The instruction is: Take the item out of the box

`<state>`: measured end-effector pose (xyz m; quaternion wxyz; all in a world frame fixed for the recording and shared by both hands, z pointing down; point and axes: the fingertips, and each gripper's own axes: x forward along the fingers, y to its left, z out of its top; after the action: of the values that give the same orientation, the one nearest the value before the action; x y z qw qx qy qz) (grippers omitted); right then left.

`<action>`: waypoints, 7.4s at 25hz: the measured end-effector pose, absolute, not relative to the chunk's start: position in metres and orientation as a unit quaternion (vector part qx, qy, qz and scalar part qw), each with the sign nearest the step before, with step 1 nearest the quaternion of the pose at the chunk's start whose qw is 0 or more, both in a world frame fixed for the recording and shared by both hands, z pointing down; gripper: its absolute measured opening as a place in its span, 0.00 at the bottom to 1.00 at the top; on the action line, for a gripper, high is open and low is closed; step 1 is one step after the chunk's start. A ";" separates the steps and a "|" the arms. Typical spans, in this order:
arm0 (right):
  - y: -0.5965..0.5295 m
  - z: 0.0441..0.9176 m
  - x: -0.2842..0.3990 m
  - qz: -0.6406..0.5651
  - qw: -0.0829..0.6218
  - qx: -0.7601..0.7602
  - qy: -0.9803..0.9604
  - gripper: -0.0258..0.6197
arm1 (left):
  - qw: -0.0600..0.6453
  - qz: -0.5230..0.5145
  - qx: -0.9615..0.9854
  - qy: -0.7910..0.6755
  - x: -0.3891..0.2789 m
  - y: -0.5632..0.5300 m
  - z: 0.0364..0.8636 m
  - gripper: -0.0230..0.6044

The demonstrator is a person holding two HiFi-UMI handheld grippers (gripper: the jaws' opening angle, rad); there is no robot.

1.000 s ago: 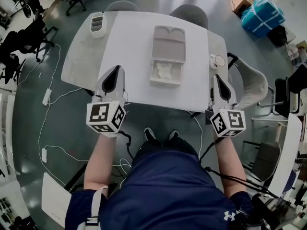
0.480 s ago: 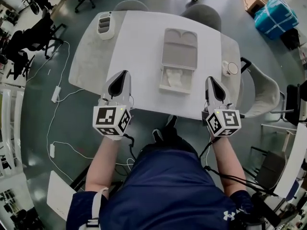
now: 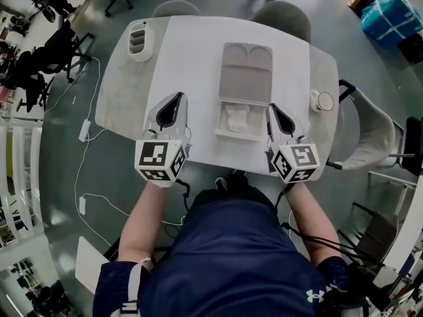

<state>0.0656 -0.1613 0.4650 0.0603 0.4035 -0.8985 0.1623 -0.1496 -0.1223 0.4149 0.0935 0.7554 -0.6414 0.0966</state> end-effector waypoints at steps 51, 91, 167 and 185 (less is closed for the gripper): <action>-0.146 0.691 0.003 0.299 0.455 0.307 -0.781 0.04 | 0.177 0.146 0.781 -0.580 -0.207 -0.177 0.491 0.06; -0.144 0.642 0.010 0.251 0.432 0.325 -0.803 0.05 | 0.175 0.146 0.797 -0.560 -0.192 -0.175 0.493 0.06; -0.226 0.351 0.110 0.066 0.049 0.529 -0.845 0.06 | 0.050 0.037 0.845 -0.531 -0.109 -0.212 0.331 0.06; -0.224 0.277 0.108 -0.039 -0.043 0.531 -0.845 0.04 | -0.032 0.017 0.831 -0.556 -0.116 -0.226 0.285 0.06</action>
<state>0.1079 -0.2244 0.2773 -0.0426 0.5312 -0.8453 -0.0390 -0.1155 -0.2262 0.2851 -0.0319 0.8307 -0.5555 0.0174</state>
